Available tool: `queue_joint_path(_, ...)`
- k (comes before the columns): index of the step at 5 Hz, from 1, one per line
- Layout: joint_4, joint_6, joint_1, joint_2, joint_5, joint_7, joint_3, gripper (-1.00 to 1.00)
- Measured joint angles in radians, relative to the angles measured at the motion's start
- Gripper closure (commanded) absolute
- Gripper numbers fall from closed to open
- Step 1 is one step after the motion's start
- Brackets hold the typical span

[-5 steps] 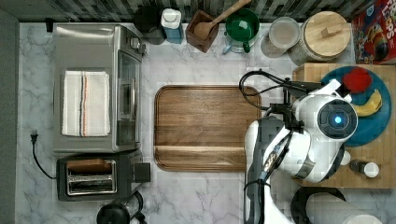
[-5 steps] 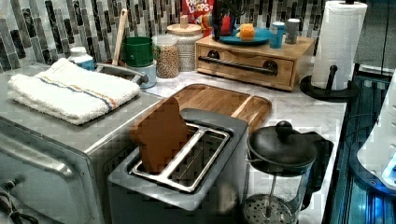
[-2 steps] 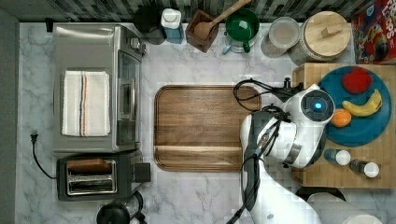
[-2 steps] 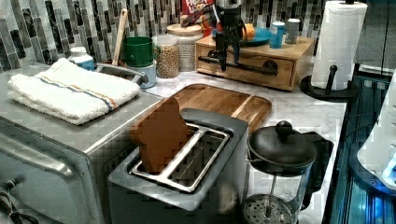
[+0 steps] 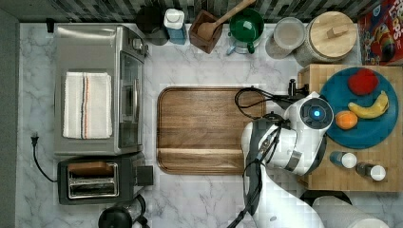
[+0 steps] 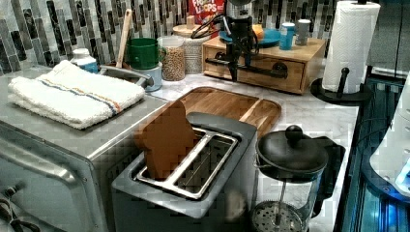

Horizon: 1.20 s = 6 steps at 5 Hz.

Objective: Open the drawer.

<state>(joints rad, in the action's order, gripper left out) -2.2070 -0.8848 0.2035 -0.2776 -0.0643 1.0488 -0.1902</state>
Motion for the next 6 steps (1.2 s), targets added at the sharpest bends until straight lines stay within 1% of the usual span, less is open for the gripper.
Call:
queue_joint_path(1, -0.002, 0.021, 0.012, 0.029, 0.024, 0.0, 0.007, -1.0)
queue_joint_path(2, 0.01, 0.019, 0.036, 0.028, 0.109, 0.001, 0.016, -1.0)
queue_joint_path(3, 0.027, -0.067, 0.047, -0.013, 0.163, 0.025, 0.024, -1.0)
queue_joint_path(4, 0.039, -0.144, 0.055, -0.065, 0.165, 0.052, 0.064, -1.0)
queue_joint_path(6, 0.037, -0.107, 0.053, -0.082, 0.165, 0.054, 0.088, -1.0)
